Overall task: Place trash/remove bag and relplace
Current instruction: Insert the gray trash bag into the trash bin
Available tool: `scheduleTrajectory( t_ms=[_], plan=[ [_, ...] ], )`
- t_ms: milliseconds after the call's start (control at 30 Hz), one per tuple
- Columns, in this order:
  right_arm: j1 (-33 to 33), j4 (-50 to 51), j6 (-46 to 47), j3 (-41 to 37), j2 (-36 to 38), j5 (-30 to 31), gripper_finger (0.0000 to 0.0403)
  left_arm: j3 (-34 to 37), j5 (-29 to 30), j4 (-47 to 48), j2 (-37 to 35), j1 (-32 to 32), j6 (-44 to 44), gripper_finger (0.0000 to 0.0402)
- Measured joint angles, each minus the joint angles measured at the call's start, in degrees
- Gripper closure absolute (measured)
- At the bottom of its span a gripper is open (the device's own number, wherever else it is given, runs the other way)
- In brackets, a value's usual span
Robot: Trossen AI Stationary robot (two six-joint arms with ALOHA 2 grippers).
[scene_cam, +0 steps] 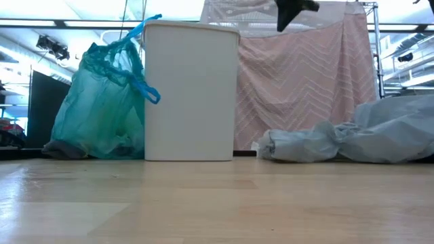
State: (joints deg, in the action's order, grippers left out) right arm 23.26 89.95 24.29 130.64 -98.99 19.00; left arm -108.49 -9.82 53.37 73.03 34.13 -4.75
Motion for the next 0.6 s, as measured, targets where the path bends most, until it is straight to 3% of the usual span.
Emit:
scheduleTrajectory(
  t_ms=[267,433,600],
  plan=[
    [-2.7,-0.3,0.9,-16.6,-0.3,-11.8,0.0384,0.0,0.1,2.1,0.0,0.0,0.1,0.0127],
    [-4.0,-6.6,4.7,-28.8,-0.3,-18.6,0.0305,0.0,0.1,2.1,0.0,0.0,0.2,0.0127],
    [-4.4,-24.3,10.5,-40.3,-0.3,-22.4,0.0214,0.0,0.1,2.7,0.0,0.0,0.2,0.0127]
  ],
)
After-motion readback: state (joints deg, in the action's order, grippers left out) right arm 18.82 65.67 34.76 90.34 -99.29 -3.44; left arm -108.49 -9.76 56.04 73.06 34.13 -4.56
